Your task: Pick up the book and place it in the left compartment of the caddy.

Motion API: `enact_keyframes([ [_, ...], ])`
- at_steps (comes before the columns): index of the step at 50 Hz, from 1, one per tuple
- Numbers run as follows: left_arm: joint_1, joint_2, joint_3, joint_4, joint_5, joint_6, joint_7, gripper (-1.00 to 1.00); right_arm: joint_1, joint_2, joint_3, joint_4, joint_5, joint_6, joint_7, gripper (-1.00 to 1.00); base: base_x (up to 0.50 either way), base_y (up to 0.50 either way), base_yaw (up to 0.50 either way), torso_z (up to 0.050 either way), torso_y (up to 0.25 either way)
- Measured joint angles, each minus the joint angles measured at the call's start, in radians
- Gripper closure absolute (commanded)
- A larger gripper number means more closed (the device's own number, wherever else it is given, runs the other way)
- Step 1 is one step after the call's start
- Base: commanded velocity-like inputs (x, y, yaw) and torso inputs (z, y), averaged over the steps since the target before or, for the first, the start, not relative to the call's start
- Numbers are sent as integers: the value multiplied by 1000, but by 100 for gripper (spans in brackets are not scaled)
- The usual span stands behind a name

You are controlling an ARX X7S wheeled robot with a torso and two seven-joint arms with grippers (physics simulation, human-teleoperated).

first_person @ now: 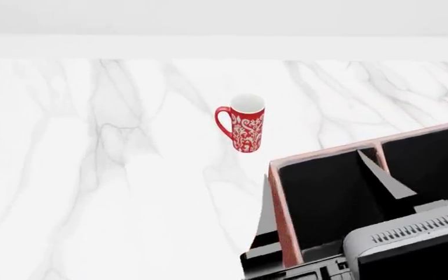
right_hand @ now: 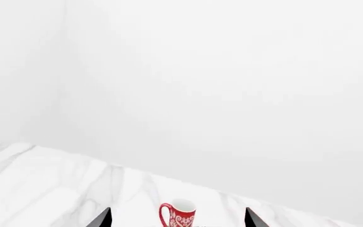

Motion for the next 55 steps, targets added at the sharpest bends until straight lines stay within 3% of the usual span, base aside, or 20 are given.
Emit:
enact_keyframes([
  [29, -9, -22, -18, 0, -39, -2, -25, -100, 453, 99, -296, 121, 59, 260, -173, -100, 0, 0, 0, 0, 0],
  [55, -15, -38, -7, -8, -45, 3, -43, -100, 760, 99, -495, 201, 118, 398, -372, -100, 0, 0, 0, 0, 0],
])
